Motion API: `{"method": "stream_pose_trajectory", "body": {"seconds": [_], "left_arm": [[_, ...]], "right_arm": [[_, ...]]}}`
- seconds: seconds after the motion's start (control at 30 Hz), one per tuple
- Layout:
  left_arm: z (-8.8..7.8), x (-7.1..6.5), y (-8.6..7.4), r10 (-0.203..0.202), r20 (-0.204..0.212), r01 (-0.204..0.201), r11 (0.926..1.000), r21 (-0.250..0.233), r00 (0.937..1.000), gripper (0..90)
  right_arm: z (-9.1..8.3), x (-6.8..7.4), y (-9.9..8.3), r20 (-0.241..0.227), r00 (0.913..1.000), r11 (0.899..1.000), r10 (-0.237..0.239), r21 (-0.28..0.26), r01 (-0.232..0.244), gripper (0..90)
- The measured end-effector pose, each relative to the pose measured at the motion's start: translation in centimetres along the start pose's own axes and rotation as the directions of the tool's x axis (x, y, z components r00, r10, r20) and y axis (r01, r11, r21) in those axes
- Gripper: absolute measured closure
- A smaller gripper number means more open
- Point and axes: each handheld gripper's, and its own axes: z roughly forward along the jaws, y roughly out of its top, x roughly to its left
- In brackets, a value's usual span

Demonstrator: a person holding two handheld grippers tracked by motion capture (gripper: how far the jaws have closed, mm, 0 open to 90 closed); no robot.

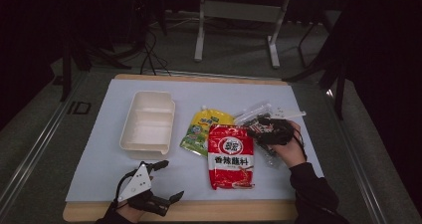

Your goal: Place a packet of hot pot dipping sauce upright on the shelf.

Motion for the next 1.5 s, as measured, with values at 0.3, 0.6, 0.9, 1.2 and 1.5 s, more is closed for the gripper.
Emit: {"method": "stream_pose_trajectory", "body": {"seconds": [0.3, 0.6, 0.9, 1.2, 1.5], "left_arm": [[0.3, -0.2, -0.1, 0.015, -0.001, -0.015, 0.9995, 0.026, 0.9999, 2.5], [0.3, -0.1, -0.1, 0.005, 0.005, -0.005, 0.9997, 0.023, 1.0000, 2.5], [0.3, 0.0, -0.1, 0.003, 0.006, -0.003, 0.9997, 0.024, 1.0000, 2.5], [0.4, -0.1, -0.1, 0.003, 0.009, -0.003, 0.9996, 0.028, 1.0000, 2.5], [0.5, -0.2, -0.1, -0.002, 0.012, 0.002, 0.9995, 0.031, 0.9999, 2.5]], "right_arm": [[1.5, -0.6, -0.3, 0.009, 0.9998, 0.999, 0.015, 0.042, -0.016, 30.8], [2.8, -0.9, -0.3, 0.023, 0.9996, 0.992, 0.016, 0.122, -0.019, 39.2], [4.2, -1.6, -0.8, 0.000, 0.9996, 0.974, 0.030, 0.224, -0.029, 54.3], [3.4, -0.9, -0.1, -0.004, 0.9997, 0.971, -0.023, 0.238, 0.024, 87.8], [1.9, -0.2, 0.7, -0.018, 0.9985, 0.976, -0.052, 0.213, 0.055, 88.7]]}}
